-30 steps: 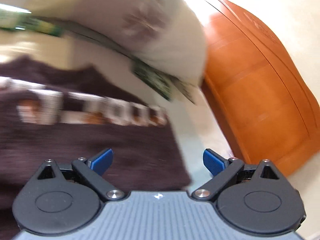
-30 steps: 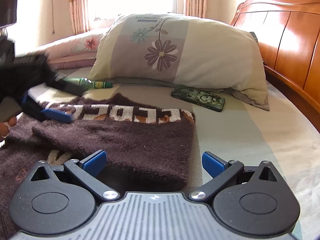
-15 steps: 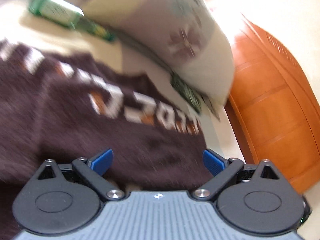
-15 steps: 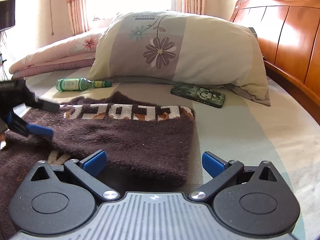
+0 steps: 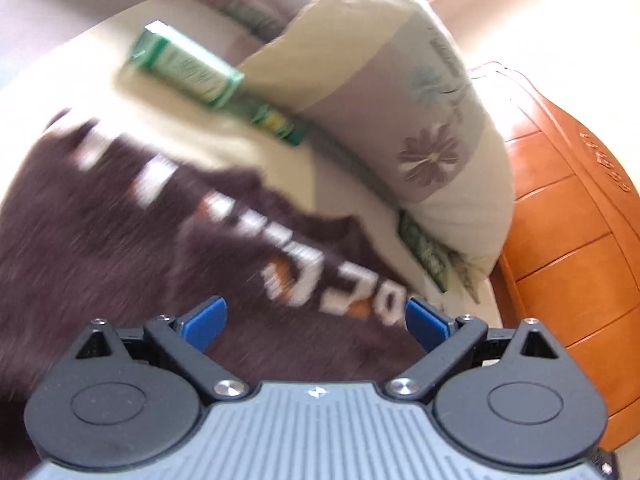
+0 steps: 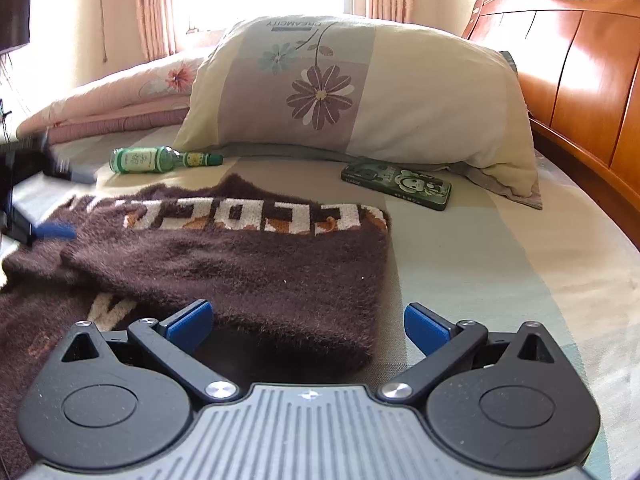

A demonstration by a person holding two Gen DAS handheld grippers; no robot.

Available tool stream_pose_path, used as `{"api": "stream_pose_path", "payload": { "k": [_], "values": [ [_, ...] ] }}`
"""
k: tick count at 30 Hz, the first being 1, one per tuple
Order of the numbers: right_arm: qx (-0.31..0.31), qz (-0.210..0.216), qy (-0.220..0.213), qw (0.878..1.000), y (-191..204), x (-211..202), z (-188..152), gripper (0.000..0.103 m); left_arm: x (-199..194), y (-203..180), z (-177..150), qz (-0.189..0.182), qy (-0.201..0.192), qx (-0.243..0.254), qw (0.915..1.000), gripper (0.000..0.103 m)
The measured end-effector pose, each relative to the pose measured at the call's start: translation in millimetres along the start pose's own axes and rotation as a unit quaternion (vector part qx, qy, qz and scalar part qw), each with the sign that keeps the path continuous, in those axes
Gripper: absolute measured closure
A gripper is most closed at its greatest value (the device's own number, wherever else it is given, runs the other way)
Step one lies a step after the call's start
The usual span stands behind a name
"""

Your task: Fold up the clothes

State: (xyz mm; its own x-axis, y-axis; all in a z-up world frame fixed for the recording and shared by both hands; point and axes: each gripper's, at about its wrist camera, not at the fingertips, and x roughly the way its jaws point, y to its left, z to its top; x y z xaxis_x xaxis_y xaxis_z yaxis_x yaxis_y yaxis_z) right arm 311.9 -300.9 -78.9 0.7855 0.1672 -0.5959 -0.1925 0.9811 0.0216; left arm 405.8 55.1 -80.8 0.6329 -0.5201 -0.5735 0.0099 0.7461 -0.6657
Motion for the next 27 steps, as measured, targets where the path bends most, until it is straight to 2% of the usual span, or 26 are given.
{"api": "stream_pose_path", "payload": {
  "k": [2, 4, 7, 11, 16, 18, 20, 23, 25, 27],
  "values": [
    [-0.003, -0.002, 0.002, 1.000, 2, 2, 0, 0.000, 14, -12, 10, -0.016, 0.004, 0.019, 0.9997, 0.006],
    [-0.005, 0.000, 0.001, 1.000, 4, 2, 0, 0.000, 35, -14, 14, 0.004, 0.019, 0.031, 0.9993, 0.006],
    [-0.003, -0.001, 0.000, 1.000, 3, 2, 1, 0.000, 52, -6, 10, 0.078, 0.021, 0.041, 0.9959, 0.007],
    [0.017, -0.002, -0.008, 1.000, -2, -4, 5, 0.000, 28, 0, 2, 0.070, 0.013, 0.026, 0.9971, 0.007],
    [0.031, -0.006, -0.019, 0.999, -3, -21, 8, 0.000, -34, -32, 8, 0.069, -0.004, 0.101, 0.9924, 0.007],
    [0.033, -0.010, -0.019, 0.999, 2, -31, 7, 0.000, -62, -50, 7, 0.075, -0.008, 0.145, 0.9865, 0.006],
    [0.050, -0.005, -0.014, 0.999, 11, -41, 3, 0.000, -82, -66, 3, 0.092, -0.010, 0.195, 0.9764, 0.004],
    [0.077, 0.037, -0.001, 0.996, 30, -59, -20, 0.000, -94, -72, -19, 0.114, -0.004, 0.261, 0.9585, 0.003],
    [0.044, 0.023, 0.019, 0.999, 51, -62, -33, 0.000, -91, -67, -40, 0.121, 0.027, 0.291, 0.9487, 0.003],
    [0.009, 0.007, 0.040, 0.999, 72, -64, -46, 0.000, -89, -56, -68, 0.114, 0.046, 0.308, 0.9433, 0.003]
  ]
}}
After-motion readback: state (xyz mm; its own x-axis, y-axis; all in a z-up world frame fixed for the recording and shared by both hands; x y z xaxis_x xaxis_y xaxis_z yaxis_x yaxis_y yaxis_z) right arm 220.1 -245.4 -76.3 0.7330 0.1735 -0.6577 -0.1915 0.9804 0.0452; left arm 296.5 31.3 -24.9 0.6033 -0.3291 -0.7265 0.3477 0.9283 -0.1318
